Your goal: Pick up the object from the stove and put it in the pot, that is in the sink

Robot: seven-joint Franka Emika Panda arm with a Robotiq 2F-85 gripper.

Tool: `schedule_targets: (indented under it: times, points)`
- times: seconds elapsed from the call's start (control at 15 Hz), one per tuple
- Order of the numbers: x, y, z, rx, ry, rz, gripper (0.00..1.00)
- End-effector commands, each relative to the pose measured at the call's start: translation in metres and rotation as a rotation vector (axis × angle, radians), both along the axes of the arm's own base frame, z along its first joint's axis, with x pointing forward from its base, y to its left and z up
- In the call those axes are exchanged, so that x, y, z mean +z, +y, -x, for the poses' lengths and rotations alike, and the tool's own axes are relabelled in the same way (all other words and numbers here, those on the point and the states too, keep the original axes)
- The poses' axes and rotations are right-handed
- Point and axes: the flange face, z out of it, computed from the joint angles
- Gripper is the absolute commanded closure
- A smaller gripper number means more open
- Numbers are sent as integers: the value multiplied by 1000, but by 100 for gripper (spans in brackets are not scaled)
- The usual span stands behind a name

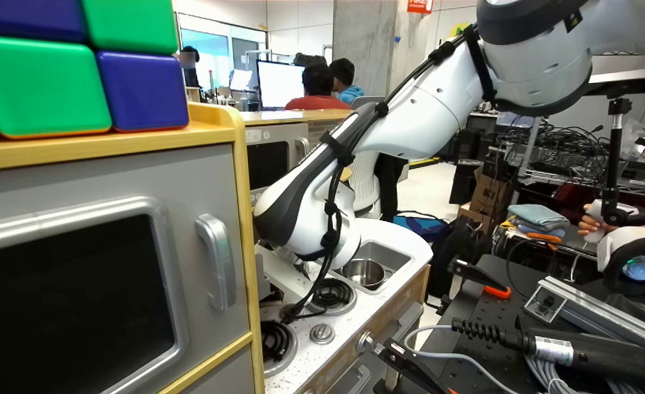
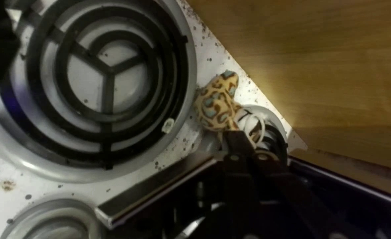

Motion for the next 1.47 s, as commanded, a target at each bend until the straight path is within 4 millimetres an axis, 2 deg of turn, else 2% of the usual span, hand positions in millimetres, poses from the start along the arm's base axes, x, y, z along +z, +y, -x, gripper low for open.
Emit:
schedule_targets:
  times: [0.0, 0.33, 0.67, 0.93, 1.13, 1.4]
  points:
    - [25, -25, -17, -92, 59, -81, 100]
    - [56, -98, -23, -285, 162, -149, 100]
    - [75, -167, -11, -448, 239, -181, 100]
    - [78, -206, 0, -580, 306, -192, 100]
    - [76, -237, 7, -657, 454, -188, 100]
    - [87, -270, 9, -744, 551, -137, 100]
